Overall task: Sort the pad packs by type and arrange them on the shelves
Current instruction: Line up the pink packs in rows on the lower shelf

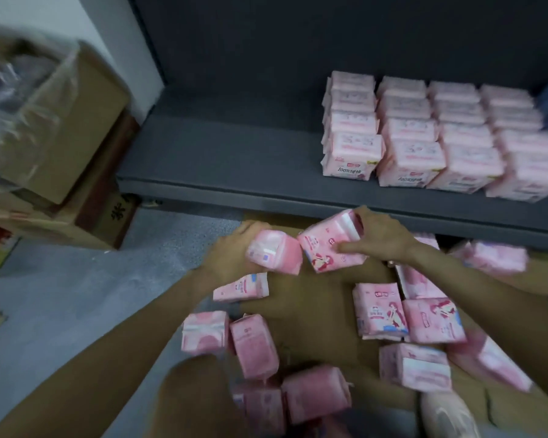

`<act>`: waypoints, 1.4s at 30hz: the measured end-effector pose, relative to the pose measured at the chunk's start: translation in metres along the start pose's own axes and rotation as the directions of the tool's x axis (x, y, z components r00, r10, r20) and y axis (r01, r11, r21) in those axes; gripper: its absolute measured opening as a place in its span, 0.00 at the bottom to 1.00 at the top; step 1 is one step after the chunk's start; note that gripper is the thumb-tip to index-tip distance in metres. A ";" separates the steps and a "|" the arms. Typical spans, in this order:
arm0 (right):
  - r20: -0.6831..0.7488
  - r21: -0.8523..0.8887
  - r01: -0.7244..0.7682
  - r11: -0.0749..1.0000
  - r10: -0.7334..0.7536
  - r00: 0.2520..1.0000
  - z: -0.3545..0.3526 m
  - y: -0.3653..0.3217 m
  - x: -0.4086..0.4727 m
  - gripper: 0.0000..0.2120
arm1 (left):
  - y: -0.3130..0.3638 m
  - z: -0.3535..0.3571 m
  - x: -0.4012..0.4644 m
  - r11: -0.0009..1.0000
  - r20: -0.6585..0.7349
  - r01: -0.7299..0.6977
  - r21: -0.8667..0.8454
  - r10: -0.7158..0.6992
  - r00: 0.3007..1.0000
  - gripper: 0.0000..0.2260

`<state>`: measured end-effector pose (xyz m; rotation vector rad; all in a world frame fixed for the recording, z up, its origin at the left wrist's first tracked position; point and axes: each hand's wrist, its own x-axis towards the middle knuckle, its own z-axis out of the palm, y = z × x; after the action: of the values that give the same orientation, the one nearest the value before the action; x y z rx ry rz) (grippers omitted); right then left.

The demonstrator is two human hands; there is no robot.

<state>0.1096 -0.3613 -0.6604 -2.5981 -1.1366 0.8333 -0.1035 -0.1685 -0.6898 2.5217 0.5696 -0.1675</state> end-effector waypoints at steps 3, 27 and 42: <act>-0.093 0.056 -0.033 0.998 0.038 0.995 -0.027 -0.024 -0.028 0.36 | 0.009 -0.033 -0.009 0.991 -0.064 -0.071 -0.116 0.063 0.996 0.33; -0.408 0.279 0.231 0.932 -0.103 0.907 -0.109 -0.054 0.035 0.36 | 0.035 -0.126 0.076 0.920 -0.382 -0.059 -0.386 -0.101 0.919 0.03; -0.341 -0.094 0.059 0.994 -0.088 0.936 -0.059 -0.101 0.161 0.39 | -0.078 -0.114 0.189 0.680 -0.360 0.043 -0.732 -0.440 0.823 0.05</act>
<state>0.1685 -0.1717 -0.6416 -2.6080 -1.1727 0.3006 0.0342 0.0207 -0.6748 1.6904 0.9801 0.5616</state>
